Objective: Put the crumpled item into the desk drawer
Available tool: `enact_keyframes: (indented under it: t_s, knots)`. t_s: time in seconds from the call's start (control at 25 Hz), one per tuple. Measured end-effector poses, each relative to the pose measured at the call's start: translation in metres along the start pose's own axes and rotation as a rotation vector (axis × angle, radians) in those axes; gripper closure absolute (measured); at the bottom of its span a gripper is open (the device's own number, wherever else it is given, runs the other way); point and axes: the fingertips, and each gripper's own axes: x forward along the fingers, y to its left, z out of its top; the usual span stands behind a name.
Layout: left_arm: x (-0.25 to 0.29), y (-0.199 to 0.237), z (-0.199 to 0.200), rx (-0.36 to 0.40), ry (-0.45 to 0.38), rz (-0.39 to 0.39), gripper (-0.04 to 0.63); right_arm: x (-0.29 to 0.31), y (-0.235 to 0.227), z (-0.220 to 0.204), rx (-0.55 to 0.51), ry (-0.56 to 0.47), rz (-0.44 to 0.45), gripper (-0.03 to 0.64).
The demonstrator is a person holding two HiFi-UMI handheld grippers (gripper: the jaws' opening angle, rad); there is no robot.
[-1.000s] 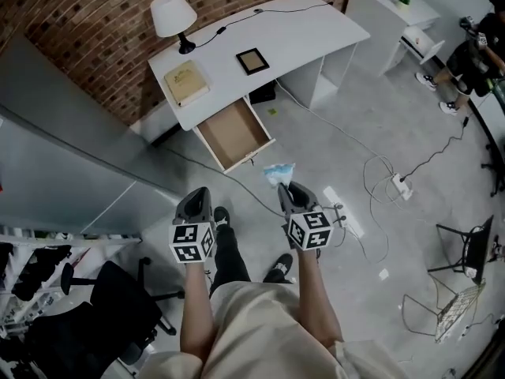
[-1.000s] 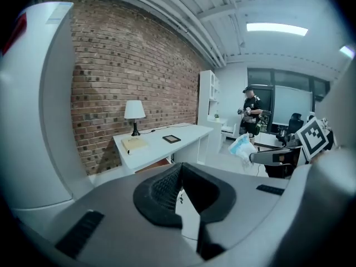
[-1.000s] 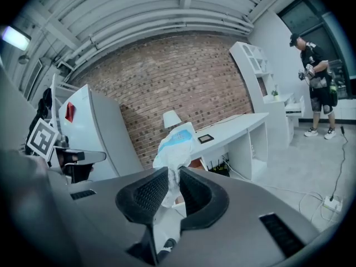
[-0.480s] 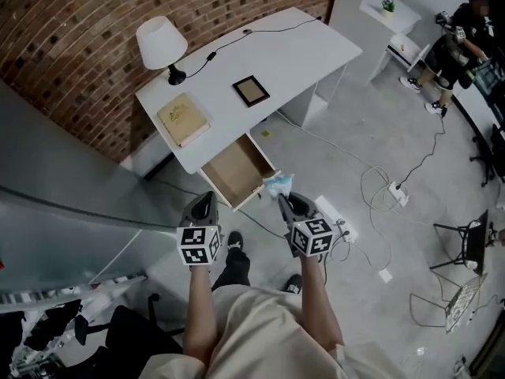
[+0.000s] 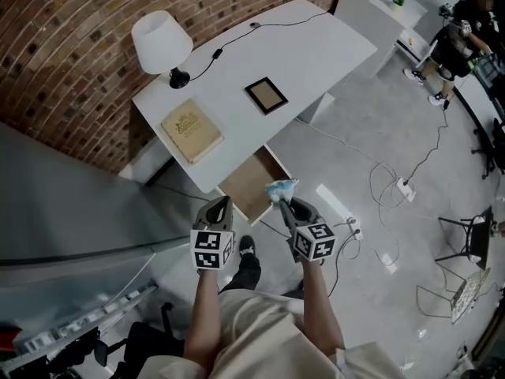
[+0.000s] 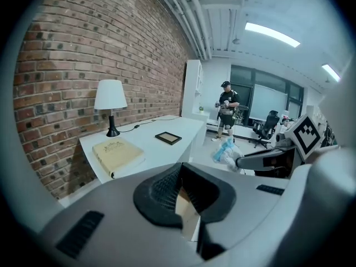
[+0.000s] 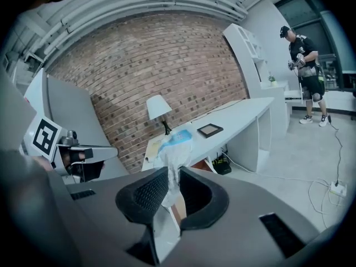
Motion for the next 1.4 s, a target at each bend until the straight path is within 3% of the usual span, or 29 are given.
enact_keyframes:
  t_s: [0.4, 0.68, 1.4]
  knots:
    - [0.045, 0.009, -0.037, 0.002, 0.083, -0.138, 0.578, 0.037, -0.013, -0.037, 0.052, 0.09, -0.098, 0.529]
    - [0.067, 0.018, -0.066, 0.005, 0.128, -0.183, 0.578, 0.07, -0.03, -0.054, 0.055, 0.127, -0.142, 0.529]
    - [0.11, 0.008, -0.117, 0.037, 0.21, -0.252, 0.578, 0.146, -0.062, -0.11, 0.079, 0.198, -0.128, 0.526]
